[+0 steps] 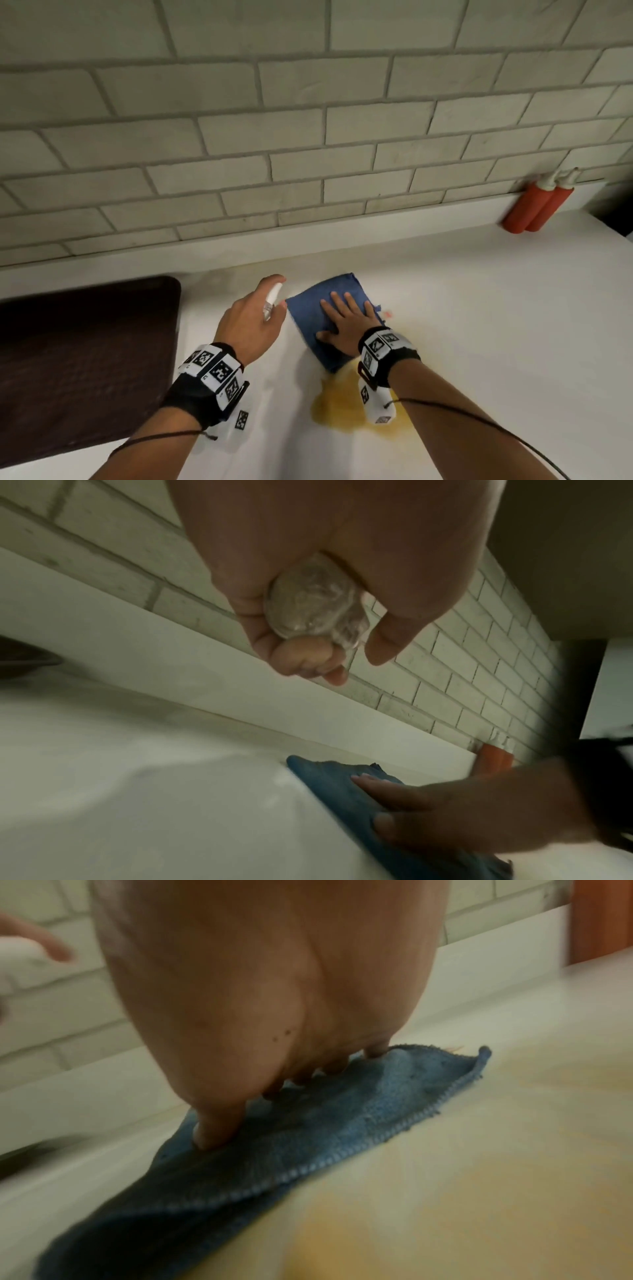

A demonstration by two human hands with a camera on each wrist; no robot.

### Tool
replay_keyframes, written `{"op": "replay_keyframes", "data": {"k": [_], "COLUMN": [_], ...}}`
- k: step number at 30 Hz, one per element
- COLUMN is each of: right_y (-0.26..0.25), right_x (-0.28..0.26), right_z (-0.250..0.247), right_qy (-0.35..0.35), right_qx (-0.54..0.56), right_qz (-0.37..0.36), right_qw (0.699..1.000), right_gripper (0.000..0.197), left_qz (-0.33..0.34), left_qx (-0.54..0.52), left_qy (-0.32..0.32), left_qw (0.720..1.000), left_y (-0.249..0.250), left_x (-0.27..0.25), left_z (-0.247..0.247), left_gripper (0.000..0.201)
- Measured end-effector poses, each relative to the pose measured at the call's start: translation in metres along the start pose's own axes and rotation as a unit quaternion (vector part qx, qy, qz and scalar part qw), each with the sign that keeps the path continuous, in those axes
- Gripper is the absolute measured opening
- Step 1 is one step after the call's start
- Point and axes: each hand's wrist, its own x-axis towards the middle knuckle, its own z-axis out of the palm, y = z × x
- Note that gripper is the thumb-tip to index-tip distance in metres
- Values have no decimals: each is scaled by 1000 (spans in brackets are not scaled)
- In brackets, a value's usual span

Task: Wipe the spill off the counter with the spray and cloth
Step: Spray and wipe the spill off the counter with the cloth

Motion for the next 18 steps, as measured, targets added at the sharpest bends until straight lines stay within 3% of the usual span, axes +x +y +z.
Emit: {"op": "replay_keyframes", "data": {"k": [5,11,14,18], "right_y": [-3,-59,-41,8], "right_x": [23,42,56,59], "right_z": [-19,-14,-34,-45], "right_qy": [15,21,34,50], "right_qx": [42,2,23,70], "right_qz": [86,-20,-6,90], "right_qw": [995,1000,999,992], "right_gripper": [78,77,79,81], "left_qz": [10,13,34,29], "left_qx": [-29,-28,-38,-52], "left_qy": [8,20,19,10], "left_qw": [1000,999,999,998], "left_y": [-16,-32,-29,-27], "left_x": [-16,6,28,39], "left_z": [0,-6,-11,-11], "left_gripper": [51,50,48,47]}}
